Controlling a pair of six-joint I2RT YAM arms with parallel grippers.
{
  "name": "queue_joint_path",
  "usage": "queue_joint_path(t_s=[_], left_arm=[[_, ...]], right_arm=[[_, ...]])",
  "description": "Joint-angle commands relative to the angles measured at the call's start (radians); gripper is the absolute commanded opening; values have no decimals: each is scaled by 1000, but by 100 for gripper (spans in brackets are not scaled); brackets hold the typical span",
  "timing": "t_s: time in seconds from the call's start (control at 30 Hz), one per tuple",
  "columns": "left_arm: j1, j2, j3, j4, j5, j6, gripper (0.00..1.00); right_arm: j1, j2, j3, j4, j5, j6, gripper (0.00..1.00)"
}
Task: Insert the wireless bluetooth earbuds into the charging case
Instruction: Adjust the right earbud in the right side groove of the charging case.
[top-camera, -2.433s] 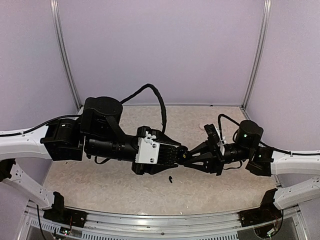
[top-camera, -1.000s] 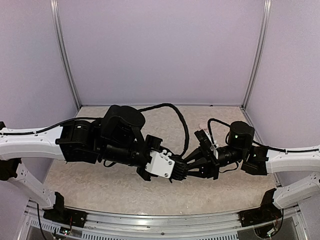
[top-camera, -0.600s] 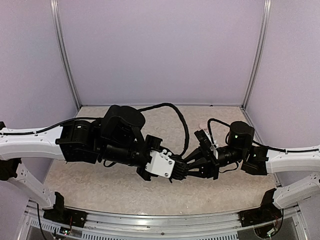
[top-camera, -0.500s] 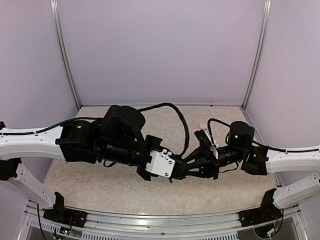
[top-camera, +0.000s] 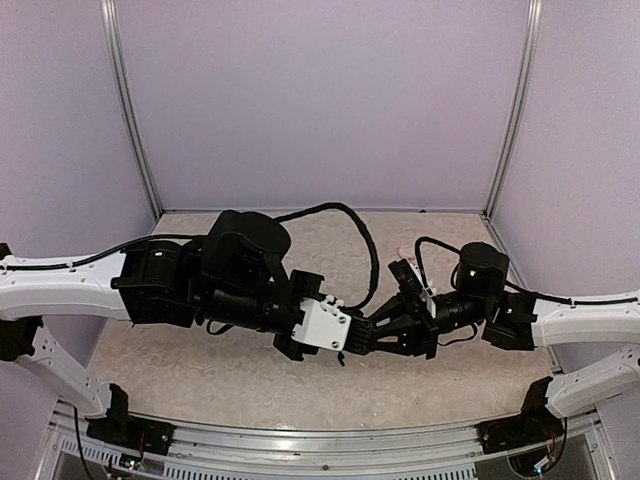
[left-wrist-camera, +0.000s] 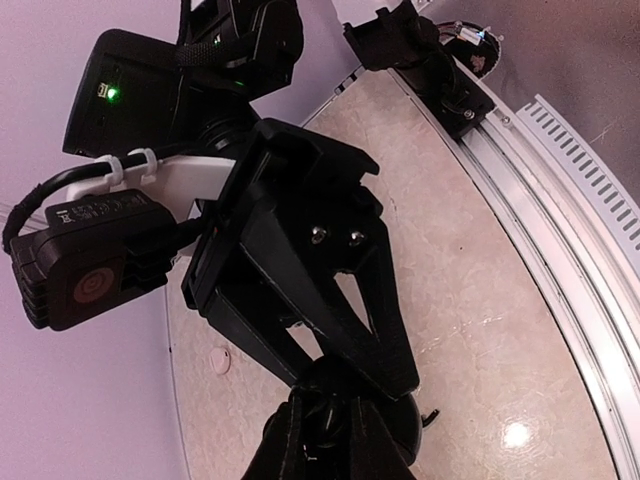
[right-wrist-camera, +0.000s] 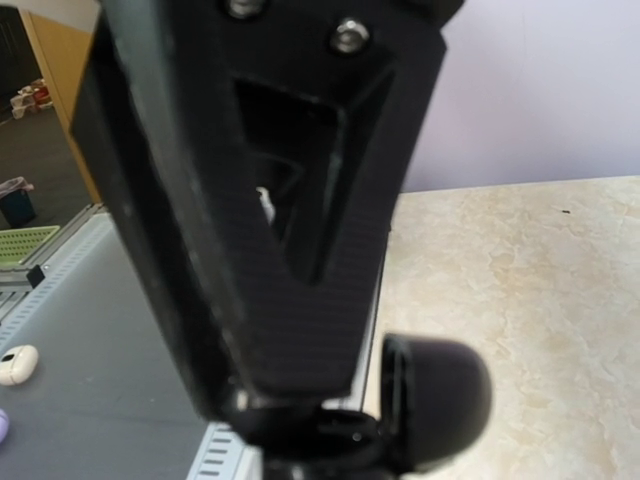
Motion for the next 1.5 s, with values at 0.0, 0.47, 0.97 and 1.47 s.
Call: queue_joint_path(t_s=[0.0, 0.47, 0.97, 1.47], left_arm=[[21, 29, 31, 6, -70, -60, 15], [6, 103, 46, 98, -186, -234, 15], [-20, 23, -7, 191, -194, -150, 35], [-28, -72, -19, 6, -88, 18, 33]], right_arm=[[12, -45, 18, 7, 8, -36, 0], [20, -152, -19, 35, 195, -117, 0], [21, -147, -38, 29, 177, -93, 0], [20, -96, -6, -9, 85, -69, 0]])
